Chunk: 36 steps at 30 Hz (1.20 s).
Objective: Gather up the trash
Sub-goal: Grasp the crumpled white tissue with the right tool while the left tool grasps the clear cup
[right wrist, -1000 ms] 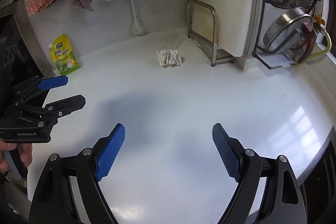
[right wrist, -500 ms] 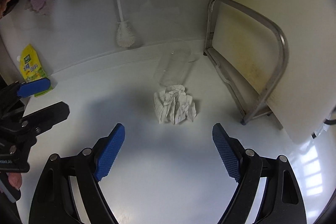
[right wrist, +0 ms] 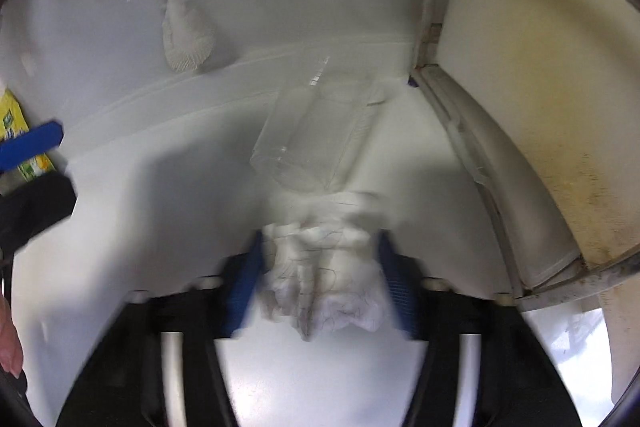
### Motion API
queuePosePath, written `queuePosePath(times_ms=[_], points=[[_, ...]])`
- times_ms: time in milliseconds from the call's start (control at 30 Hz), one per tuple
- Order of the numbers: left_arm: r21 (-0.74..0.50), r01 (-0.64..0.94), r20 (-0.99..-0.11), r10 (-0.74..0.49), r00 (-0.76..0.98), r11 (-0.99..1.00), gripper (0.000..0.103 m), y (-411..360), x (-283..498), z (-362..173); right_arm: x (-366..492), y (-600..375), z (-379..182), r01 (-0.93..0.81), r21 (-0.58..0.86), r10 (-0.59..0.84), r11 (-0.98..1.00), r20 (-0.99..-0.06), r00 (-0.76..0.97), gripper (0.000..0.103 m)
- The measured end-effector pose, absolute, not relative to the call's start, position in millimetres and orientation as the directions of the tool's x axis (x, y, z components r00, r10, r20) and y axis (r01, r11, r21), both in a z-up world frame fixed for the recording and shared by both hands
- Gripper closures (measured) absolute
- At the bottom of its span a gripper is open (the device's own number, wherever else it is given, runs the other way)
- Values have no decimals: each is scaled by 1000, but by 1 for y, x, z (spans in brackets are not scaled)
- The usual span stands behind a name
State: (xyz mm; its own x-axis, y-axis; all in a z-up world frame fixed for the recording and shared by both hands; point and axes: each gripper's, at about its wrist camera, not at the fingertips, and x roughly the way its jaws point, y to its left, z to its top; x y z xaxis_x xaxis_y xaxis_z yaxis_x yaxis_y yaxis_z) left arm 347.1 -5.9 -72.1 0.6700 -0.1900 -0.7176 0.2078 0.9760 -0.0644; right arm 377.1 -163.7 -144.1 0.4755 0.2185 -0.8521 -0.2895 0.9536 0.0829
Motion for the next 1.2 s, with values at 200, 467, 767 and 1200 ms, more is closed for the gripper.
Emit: queuePosePath(times_ms=[200, 467, 767, 1200], points=[[-58, 226, -730, -196, 655, 972, 14, -28, 368, -86, 341, -184, -128, -292, 124, 267, 948, -811, 521, 89], [-37, 238, -751, -184, 634, 971, 14, -75, 408, -109, 286, -213, -108, -280, 85, 234, 956, -794, 561, 89], [-4, 210, -797, -130, 590, 978, 28, -94, 443, -133, 248, -224, -99, -275, 95, 242, 957, -784, 572, 88], [3, 303, -795, -182, 579, 953, 59, -86, 405, -121, 216, -236, -101, -246, 108, 235, 963, -782, 578, 88]])
